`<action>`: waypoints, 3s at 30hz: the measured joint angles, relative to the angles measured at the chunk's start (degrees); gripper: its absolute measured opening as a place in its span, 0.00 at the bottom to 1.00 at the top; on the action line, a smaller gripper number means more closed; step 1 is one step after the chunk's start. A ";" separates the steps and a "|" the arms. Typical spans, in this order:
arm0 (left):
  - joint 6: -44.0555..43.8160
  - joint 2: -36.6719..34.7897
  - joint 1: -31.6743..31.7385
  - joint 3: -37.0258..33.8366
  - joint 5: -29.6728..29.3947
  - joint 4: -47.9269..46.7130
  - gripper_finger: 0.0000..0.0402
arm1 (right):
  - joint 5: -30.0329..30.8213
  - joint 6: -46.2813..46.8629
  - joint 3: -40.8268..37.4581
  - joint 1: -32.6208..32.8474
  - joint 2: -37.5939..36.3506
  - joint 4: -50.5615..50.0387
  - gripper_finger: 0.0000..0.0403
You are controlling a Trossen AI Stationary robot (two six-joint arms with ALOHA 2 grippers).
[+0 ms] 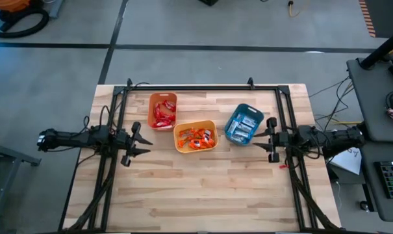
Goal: Sort candy
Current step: Return to Home Position
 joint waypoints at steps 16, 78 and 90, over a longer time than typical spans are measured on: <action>-0.02 1.16 0.00 0.57 0.00 -0.43 0.29 | 2.52 20.69 -0.05 0.02 0.16 -0.43 0.32; -0.02 2.42 0.00 0.70 0.00 -0.38 0.29 | -10.81 9.19 0.35 -2.89 0.15 -2.03 0.32; -0.02 2.49 0.00 0.70 0.00 -0.37 0.29 | -10.78 9.25 0.47 -2.89 0.15 -1.94 0.32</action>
